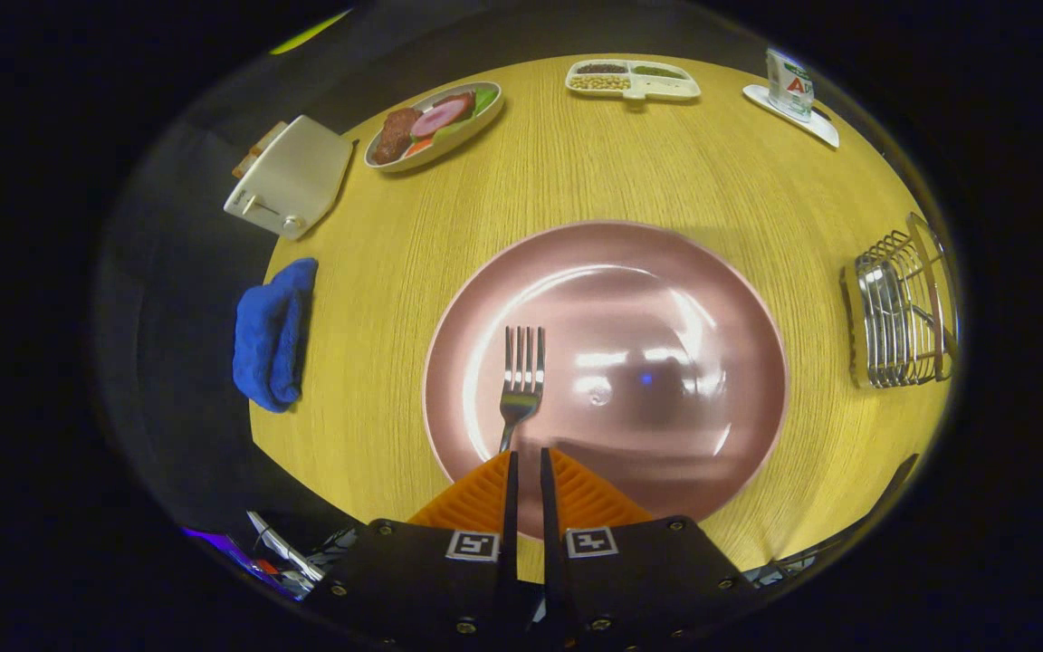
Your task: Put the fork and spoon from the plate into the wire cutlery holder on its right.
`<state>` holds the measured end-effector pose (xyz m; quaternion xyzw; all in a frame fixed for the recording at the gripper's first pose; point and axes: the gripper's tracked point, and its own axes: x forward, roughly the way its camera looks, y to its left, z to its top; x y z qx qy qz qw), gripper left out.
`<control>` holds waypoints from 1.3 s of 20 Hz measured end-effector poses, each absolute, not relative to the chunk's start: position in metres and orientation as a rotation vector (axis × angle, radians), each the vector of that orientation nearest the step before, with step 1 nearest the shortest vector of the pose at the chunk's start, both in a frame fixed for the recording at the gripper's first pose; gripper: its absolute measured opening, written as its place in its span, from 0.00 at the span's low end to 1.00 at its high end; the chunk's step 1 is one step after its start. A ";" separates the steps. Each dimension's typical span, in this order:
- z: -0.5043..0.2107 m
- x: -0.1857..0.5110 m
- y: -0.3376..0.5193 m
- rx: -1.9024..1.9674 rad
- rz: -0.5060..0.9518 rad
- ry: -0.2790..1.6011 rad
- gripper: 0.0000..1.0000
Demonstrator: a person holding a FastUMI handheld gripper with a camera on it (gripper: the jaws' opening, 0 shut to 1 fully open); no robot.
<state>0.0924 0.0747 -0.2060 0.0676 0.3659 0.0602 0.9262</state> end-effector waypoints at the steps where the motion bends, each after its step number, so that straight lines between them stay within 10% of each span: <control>1: -0.203 0.093 0.078 0.162 0.132 0.748 0.12; 26: -0.241 0.078 0.089 0.196 0.125 0.913 0.07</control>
